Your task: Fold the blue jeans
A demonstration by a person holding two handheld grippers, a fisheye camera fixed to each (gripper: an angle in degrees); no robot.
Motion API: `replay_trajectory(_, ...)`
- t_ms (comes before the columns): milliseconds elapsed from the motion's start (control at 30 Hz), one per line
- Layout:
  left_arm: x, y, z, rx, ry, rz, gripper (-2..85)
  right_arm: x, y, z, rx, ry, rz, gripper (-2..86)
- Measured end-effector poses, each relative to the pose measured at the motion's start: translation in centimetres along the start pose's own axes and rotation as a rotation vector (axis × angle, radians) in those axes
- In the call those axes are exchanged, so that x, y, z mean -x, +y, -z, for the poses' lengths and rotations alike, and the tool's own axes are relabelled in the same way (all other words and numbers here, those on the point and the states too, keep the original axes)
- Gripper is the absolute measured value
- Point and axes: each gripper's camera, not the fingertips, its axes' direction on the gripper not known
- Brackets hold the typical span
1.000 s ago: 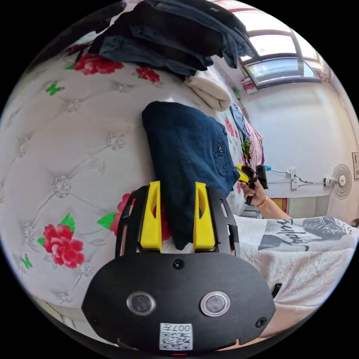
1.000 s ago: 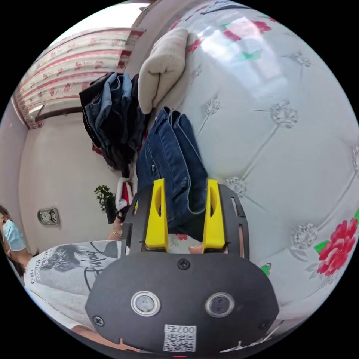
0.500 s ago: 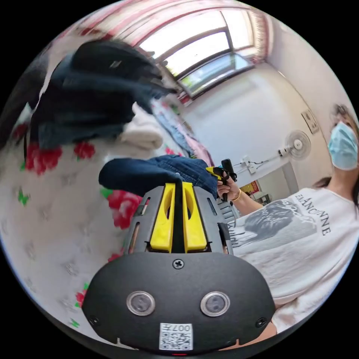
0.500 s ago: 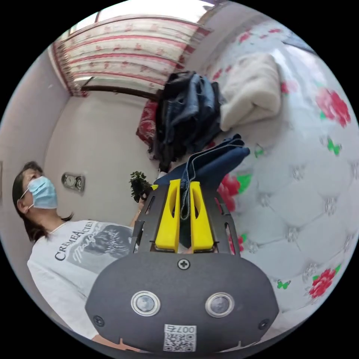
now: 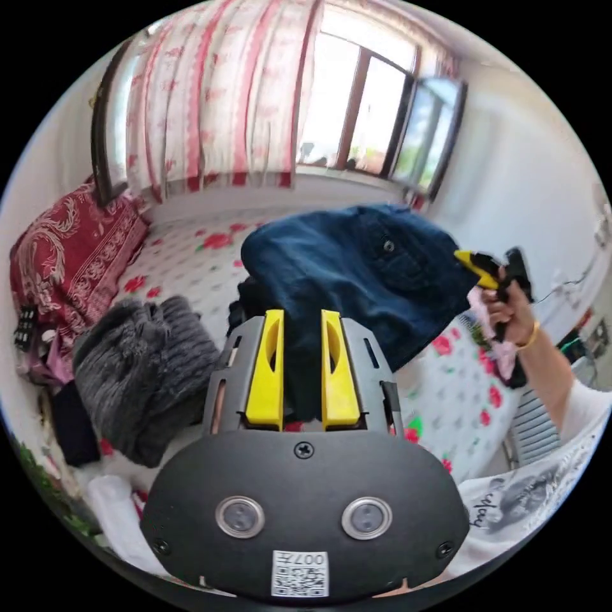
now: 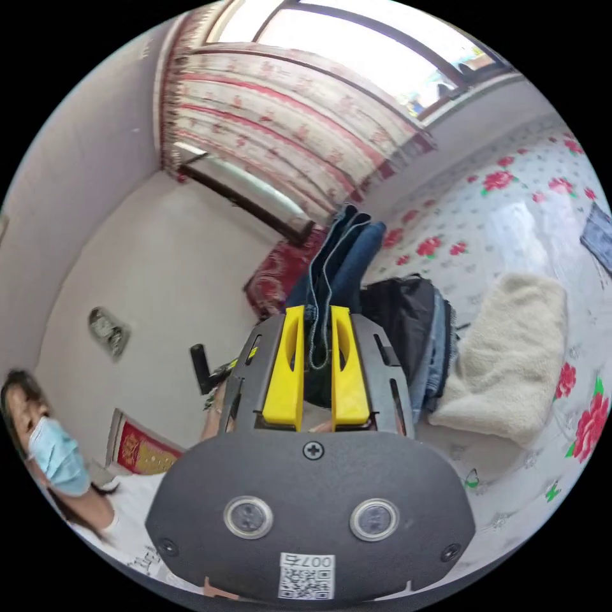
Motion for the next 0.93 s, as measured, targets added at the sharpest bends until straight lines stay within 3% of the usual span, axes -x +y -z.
replay_trajectory(67, -0.5, 0.1, -4.8, 0.123, -0.127, 0.004, 10.8, -3.1, 0.5, -2.7, -0.006, 0.124, -0.069, 3.6)
replay_trajectory(300, -2.2, 0.3, -5.7, 0.023, -0.119, -0.05, 11.1, -7.3, 2.0, -1.3, -0.042, -0.068, -0.031, 3.2)
replay_trajectory(467, -2.1, 1.0, -4.6, -0.048, -0.085, 0.023, 10.7, -9.4, 7.0, 3.9, -0.081, 0.037, 0.021, 3.3)
replay_trajectory(767, -4.6, 5.2, 0.9, -0.209, -0.207, 0.13, 6.8, -19.9, 22.4, 22.0, -0.105, 0.826, -0.278, 4.8)
replay_trajectory(933, -9.9, 10.4, -1.9, -0.046, -0.24, 0.078, 3.6, -22.0, 26.6, 34.8, -0.287, 1.198, -0.483, 6.9)
